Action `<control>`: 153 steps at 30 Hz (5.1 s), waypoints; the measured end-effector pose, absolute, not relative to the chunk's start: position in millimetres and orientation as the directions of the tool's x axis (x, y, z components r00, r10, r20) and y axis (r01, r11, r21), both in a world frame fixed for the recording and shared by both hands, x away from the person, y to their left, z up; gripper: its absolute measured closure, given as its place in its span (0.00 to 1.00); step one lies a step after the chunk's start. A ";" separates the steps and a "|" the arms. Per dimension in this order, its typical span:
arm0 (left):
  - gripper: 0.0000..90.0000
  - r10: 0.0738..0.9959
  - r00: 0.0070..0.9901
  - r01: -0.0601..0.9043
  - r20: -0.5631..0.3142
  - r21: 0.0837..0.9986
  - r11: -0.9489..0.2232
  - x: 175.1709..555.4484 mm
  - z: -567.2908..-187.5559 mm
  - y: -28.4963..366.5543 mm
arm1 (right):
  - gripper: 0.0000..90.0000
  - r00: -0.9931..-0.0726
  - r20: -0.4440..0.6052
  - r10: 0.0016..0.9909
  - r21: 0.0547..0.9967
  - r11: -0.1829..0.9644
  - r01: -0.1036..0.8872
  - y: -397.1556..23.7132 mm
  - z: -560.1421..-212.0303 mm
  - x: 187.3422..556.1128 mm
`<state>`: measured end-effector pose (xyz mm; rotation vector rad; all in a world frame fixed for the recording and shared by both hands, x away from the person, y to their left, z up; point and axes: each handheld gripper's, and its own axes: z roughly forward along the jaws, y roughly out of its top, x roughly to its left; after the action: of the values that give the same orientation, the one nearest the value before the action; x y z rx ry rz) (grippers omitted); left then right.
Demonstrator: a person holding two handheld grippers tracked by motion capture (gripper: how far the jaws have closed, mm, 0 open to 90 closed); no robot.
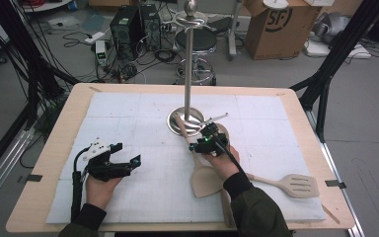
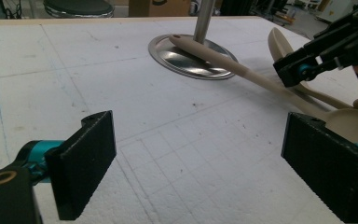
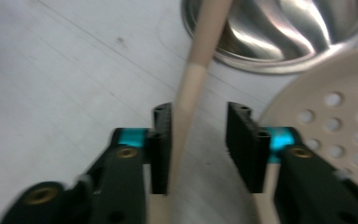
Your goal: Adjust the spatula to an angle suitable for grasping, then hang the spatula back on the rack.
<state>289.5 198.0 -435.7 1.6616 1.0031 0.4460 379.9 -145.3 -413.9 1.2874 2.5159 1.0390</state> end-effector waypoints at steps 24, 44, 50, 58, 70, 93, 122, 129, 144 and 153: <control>0.12 0.795 0.572 0.395 -0.202 0.917 -0.052 289.9 -437.0 196.9 | 0.56 -0.594 0.250 0.764 0.667 0.308 0.678 -134.7 -396.2 397.3; 0.12 0.796 0.568 0.392 -0.209 0.919 -0.039 292.4 -437.5 197.6 | 0.56 -0.561 0.286 0.777 0.621 0.295 0.726 -110.2 -402.9 445.4; 0.12 0.793 0.573 0.394 -0.209 0.918 -0.043 292.7 -438.1 196.3 | 0.57 -0.546 0.286 0.788 0.598 0.298 0.744 -104.8 -410.6 456.0; 0.12 0.790 0.576 0.392 -0.209 0.919 -0.043 292.5 -437.9 196.1 | 0.59 -0.561 0.235 0.794 0.559 0.362 0.746 -92.1 -416.9 458.2; 0.12 0.791 0.575 0.396 -0.207 0.917 -0.047 292.5 -438.2 196.1 | 0.62 -0.568 0.134 0.812 0.499 0.440 0.747 -74.8 -421.2 451.6; 0.12 0.794 0.574 0.391 -0.201 0.919 -0.050 292.2 -437.8 196.6 | 0.78 -0.589 0.026 0.807 0.486 0.505 0.713 -62.8 -423.4 443.3; 0.12 0.797 0.571 0.389 -0.196 0.920 -0.052 291.7 -437.4 196.8 | 0.81 -0.695 0.162 0.700 0.779 0.341 0.526 -104.0 -360.6 402.0; 0.12 0.797 0.572 0.388 -0.193 0.920 -0.055 291.8 -437.3 196.6 | 0.81 -0.691 0.149 0.707 0.866 0.244 0.436 -128.1 -345.3 391.3; 0.12 0.798 0.571 0.392 -0.193 0.918 -0.058 292.4 -438.2 196.0 | 0.81 -0.650 0.097 0.754 0.966 0.087 0.245 -164.6 -318.8 367.0; 0.12 0.798 0.572 0.390 -0.188 0.918 -0.063 292.6 -438.6 195.8 | 0.82 -0.622 0.066 0.780 0.988 0.036 0.151 -173.8 -310.5 357.5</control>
<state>292.6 195.8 -438.6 1.6744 1.0041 0.4503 357.5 -173.8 -310.5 0.9392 1.8153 1.6271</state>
